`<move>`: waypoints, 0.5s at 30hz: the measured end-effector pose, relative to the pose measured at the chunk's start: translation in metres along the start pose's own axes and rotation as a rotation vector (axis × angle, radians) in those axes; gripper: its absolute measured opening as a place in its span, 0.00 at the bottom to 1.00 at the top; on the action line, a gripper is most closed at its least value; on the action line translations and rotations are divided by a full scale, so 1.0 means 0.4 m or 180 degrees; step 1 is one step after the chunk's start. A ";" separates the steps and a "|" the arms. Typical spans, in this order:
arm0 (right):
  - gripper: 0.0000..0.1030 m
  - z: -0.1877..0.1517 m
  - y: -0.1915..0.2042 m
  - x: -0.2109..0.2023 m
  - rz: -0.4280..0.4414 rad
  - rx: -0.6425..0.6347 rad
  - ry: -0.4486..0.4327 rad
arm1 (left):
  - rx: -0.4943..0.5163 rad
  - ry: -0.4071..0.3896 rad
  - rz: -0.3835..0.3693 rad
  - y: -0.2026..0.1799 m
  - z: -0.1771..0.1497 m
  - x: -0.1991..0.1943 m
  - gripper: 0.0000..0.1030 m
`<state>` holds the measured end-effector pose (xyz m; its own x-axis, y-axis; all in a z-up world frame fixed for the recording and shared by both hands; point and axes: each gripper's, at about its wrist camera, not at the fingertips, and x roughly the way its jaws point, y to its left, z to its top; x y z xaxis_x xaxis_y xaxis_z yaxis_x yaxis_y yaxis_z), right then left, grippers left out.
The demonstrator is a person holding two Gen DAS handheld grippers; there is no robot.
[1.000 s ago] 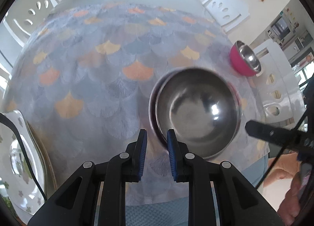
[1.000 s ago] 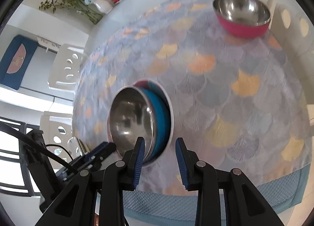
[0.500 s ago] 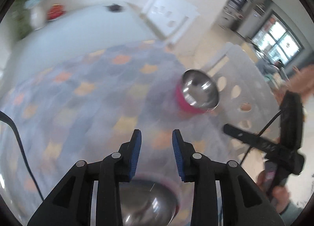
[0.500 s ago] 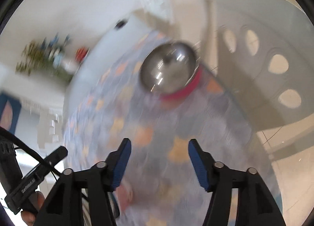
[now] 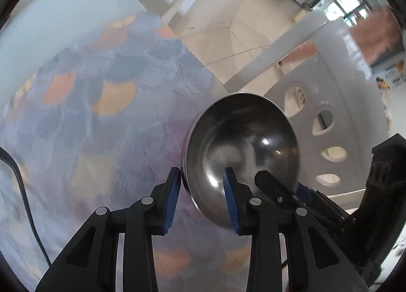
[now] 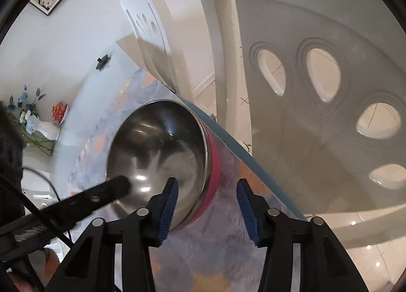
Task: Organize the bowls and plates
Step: 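Lift the magenta steel bowl with the right gripper toward the bowl stack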
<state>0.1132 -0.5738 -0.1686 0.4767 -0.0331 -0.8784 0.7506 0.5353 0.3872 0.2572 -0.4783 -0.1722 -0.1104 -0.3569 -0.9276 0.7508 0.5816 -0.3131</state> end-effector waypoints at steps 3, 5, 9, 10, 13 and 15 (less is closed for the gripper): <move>0.27 -0.001 0.006 0.037 -0.0044 -0.0065 0.0073 | -0.0030 0.0064 -0.0095 0.015 0.010 0.033 0.18; 0.23 -0.006 0.023 0.042 -0.0153 -0.0190 0.0018 | -0.0077 0.0130 -0.0163 0.028 0.006 0.045 0.17; 0.23 -0.021 0.060 0.025 -0.0215 -0.0488 -0.0044 | 0.0047 0.0026 -0.0156 0.043 -0.031 0.002 0.17; 0.23 -0.026 0.066 0.018 -0.0191 -0.0530 -0.0044 | 0.0039 0.0009 -0.0162 0.047 -0.040 -0.010 0.17; 0.23 -0.048 0.096 -0.018 -0.0096 -0.0636 -0.0050 | -0.0030 -0.0184 -0.0148 0.063 -0.097 -0.088 0.17; 0.23 -0.070 0.126 -0.055 -0.0027 -0.0745 -0.0074 | -0.0048 -0.0299 -0.0092 0.065 -0.130 -0.134 0.17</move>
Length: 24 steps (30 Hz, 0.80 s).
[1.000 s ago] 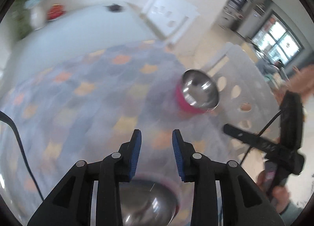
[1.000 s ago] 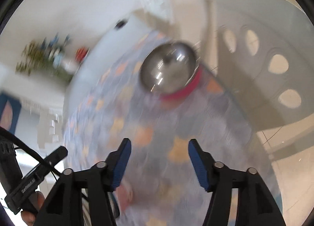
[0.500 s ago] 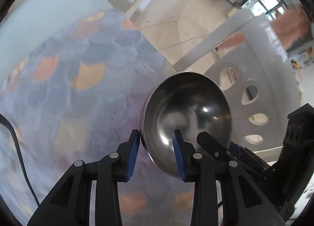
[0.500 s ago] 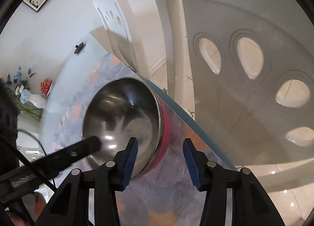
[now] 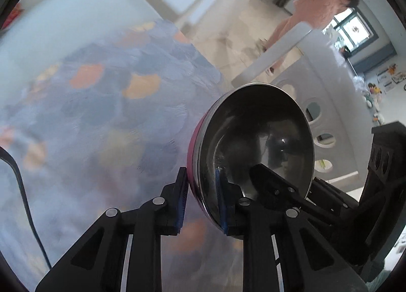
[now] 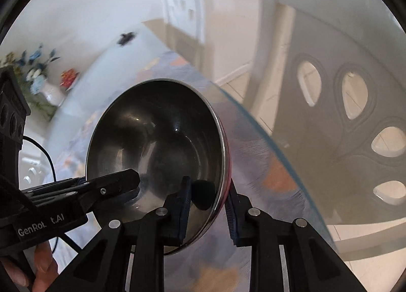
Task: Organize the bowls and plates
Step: 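Lift the magenta steel bowl with the right gripper toward the bowl stack, then lower the magenta bowl into the blue steel bowl and open the right gripper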
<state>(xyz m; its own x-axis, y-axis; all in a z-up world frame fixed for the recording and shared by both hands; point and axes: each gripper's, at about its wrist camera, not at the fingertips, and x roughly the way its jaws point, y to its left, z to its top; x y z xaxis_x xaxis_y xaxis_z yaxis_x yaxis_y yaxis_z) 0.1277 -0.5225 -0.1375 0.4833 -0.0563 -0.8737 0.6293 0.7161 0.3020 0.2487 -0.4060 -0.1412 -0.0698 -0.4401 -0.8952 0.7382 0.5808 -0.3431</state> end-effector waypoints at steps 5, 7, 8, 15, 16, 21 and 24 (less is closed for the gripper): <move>0.23 -0.038 0.097 -0.110 0.0209 -0.0248 -0.0097 | -0.0060 -0.0367 0.0145 -0.001 -0.094 -0.173 0.17; 0.23 -0.059 0.132 -0.158 0.0300 -0.0397 -0.0122 | -0.0109 -0.0476 0.0179 0.009 -0.139 -0.242 0.18; 0.23 -0.074 0.156 -0.186 0.0342 -0.0492 -0.0153 | -0.0134 -0.0525 0.0168 0.012 -0.171 -0.278 0.18; 0.23 -0.163 0.291 -0.296 0.0676 -0.0881 -0.0172 | -0.0379 -0.0831 0.0325 0.045 -0.334 -0.432 0.18; 0.23 -0.184 0.308 -0.311 0.0694 -0.0970 -0.0180 | -0.0424 -0.0871 0.0341 0.047 -0.353 -0.441 0.18; 0.23 -0.256 0.338 -0.302 0.0790 -0.1097 0.0128 | -0.0631 -0.0880 0.0417 0.051 -0.469 -0.451 0.18; 0.24 -0.312 0.323 -0.286 0.0749 -0.1091 0.0374 | -0.0777 -0.0838 0.0366 0.060 -0.533 -0.436 0.18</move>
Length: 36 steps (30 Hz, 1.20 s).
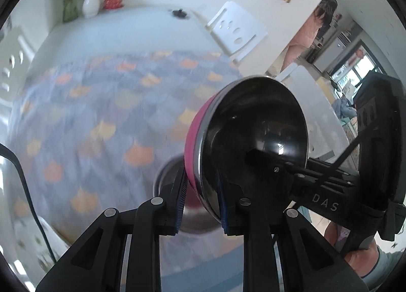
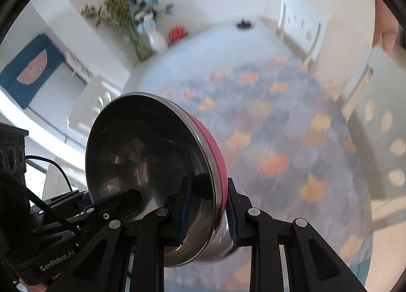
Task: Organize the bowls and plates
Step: 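Lower the magenta bowl into the blue steel bowl and open the right gripper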
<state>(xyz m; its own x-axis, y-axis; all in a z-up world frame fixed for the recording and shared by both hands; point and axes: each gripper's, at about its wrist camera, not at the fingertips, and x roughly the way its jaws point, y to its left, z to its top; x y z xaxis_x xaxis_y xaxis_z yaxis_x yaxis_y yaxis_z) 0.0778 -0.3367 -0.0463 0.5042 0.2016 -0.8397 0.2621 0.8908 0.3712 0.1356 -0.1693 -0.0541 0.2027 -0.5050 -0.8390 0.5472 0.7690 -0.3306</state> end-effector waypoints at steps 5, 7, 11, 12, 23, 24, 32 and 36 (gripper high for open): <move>0.24 -0.055 -0.026 0.045 -0.0036 0.0062 0.0279 | -0.0148 0.0109 0.0039 0.009 -0.071 0.038 0.18; 0.24 -0.069 -0.032 0.052 -0.0074 0.0047 0.0325 | -0.0219 0.0157 0.0002 0.017 -0.099 0.048 0.18; 0.24 -0.081 -0.054 0.064 -0.0083 0.0107 0.0417 | -0.0365 0.0239 -0.0055 0.023 -0.131 0.068 0.18; 0.24 -0.082 -0.059 0.070 -0.0086 0.0125 0.0444 | -0.0381 0.0248 -0.0049 0.023 -0.135 0.073 0.18; 0.24 -0.071 -0.103 0.130 0.0029 0.0344 0.0616 | -0.1078 -0.0263 0.0397 0.124 -0.151 0.050 0.22; 0.24 -0.072 -0.108 0.132 0.0054 0.0366 0.0634 | -0.1154 -0.0229 0.0315 0.139 -0.156 0.051 0.22; 0.24 -0.076 -0.130 0.121 0.0200 0.0490 0.0722 | -0.1253 -0.0267 0.0221 0.144 -0.193 0.048 0.22; 0.27 -0.060 -0.149 0.090 0.0239 0.0497 0.0674 | -0.1238 -0.0318 -0.0062 0.132 -0.184 0.034 0.34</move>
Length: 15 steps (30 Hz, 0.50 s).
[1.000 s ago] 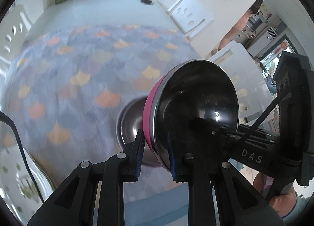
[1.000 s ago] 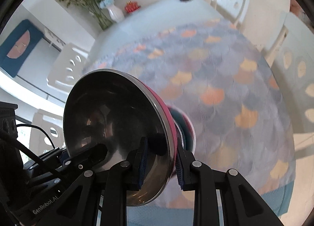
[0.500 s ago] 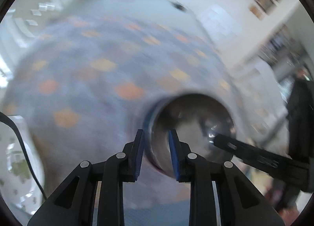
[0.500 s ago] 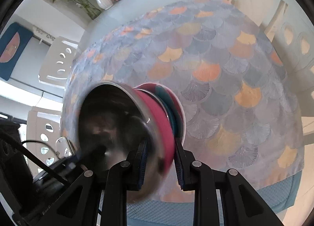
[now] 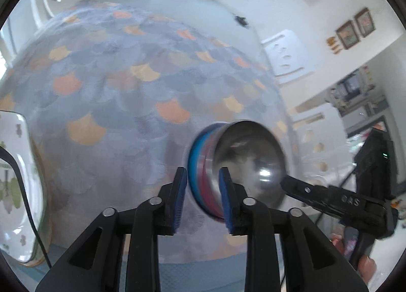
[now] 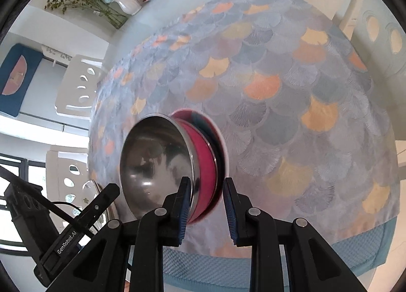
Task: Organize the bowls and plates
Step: 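Lower the magenta bowl into the blue steel bowl and open the right gripper, then close the left gripper on the rim of the nested bowl stack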
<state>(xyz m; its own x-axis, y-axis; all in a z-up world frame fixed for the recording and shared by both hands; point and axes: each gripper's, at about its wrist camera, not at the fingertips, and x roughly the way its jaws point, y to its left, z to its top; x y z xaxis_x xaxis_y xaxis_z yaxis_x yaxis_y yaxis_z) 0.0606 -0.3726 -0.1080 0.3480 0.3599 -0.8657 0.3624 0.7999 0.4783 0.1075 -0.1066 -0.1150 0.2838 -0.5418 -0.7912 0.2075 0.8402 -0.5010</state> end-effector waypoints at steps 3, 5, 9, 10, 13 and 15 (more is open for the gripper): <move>0.60 0.003 -0.004 -0.027 0.0244 -0.0140 -0.0118 | -0.0004 -0.0031 -0.0321 -0.015 -0.007 -0.016 0.67; 0.76 0.001 -0.005 -0.039 0.0376 -0.0209 -0.0188 | -0.0104 -0.0144 -0.0430 -0.012 -0.010 -0.025 0.78; 0.77 0.001 -0.013 -0.013 0.0359 -0.0176 -0.0132 | -0.0157 -0.0097 -0.0259 -0.003 -0.009 0.003 0.78; 0.77 0.002 -0.023 0.002 0.0310 -0.0124 -0.0103 | -0.0181 -0.0049 -0.0248 0.001 -0.010 0.014 0.78; 0.77 0.004 -0.051 0.019 0.0273 -0.0015 -0.0056 | -0.0270 0.0013 -0.0207 0.016 -0.020 0.037 0.78; 0.77 0.010 -0.064 0.007 0.0271 0.0006 -0.0132 | -0.0305 0.0018 -0.0237 0.026 -0.021 0.044 0.78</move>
<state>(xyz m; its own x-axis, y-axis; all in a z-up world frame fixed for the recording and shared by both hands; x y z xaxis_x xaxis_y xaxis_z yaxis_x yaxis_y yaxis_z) 0.0558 -0.3938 -0.1220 0.4132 0.4062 -0.8150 0.3315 0.7665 0.5501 0.1066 -0.1072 -0.1370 0.2656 -0.6029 -0.7523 0.1373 0.7960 -0.5895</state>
